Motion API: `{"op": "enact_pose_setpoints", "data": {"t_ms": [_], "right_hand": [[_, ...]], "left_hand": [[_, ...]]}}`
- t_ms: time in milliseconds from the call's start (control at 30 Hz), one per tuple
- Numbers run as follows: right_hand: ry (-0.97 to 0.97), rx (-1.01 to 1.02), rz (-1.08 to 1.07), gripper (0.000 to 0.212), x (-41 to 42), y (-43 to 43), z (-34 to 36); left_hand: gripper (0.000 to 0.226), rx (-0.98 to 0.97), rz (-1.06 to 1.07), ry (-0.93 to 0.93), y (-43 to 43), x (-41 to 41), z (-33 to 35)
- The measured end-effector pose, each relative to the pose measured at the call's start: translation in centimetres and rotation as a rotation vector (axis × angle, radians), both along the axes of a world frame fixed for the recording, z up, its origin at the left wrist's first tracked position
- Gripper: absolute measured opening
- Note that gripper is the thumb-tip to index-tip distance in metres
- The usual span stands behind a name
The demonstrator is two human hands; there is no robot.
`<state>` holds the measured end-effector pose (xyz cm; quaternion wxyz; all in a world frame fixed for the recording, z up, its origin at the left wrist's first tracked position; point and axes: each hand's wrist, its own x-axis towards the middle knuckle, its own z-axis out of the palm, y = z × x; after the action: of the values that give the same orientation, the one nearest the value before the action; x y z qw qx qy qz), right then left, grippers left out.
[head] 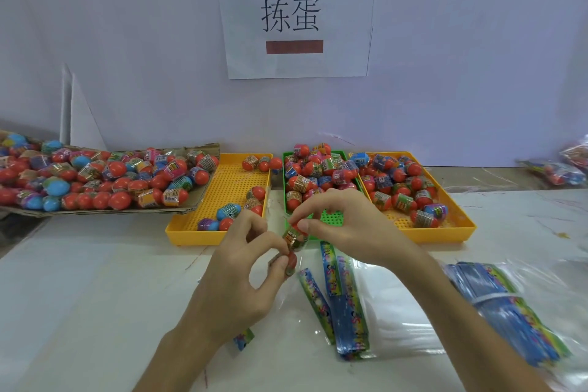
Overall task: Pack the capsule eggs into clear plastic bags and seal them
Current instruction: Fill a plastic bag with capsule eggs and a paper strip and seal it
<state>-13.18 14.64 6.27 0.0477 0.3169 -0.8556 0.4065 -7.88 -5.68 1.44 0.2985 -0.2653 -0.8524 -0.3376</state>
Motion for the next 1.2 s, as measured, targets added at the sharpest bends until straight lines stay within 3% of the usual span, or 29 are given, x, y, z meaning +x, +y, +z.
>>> {"op": "enact_pose_setpoints", "data": {"t_ms": [400, 800, 867, 967, 1000, 1100, 1200], "right_hand": [[-0.037, -0.011, 0.028, 0.001, -0.1, -0.1, -0.2], [-0.138, 0.071, 0.046, 0.009, -0.4, 0.0, -0.2], [-0.085, 0.005, -0.042, 0.012, -0.8, 0.4, -0.3], [0.044, -0.123, -0.36, 0.019, -1.8, 2.4, -0.5], [0.069, -0.083, -0.486, 0.022, -2.3, 3.3, -0.8], [-0.009, 0.295, -0.765, 0.035, -3.3, 5.4, -2.0], [-0.081, 0.351, -0.803, 0.033, -3.7, 5.5, -2.9]], "left_hand": [[0.008, -0.005, 0.06, 0.024, -0.3, -0.1, -0.3], [0.008, -0.003, 0.068, 0.026, -0.1, -0.1, -0.2], [0.007, 0.005, 0.064, 0.017, -0.2, -0.1, -0.3], [0.007, 0.007, 0.052, 0.015, -0.3, -0.2, -0.5], [0.007, 0.006, 0.05, 0.017, -0.3, -0.2, -0.5], [0.007, 0.001, 0.039, 0.021, -0.3, -0.2, -0.5], [0.006, -0.002, 0.033, 0.027, -0.2, -0.2, -0.4]]}}
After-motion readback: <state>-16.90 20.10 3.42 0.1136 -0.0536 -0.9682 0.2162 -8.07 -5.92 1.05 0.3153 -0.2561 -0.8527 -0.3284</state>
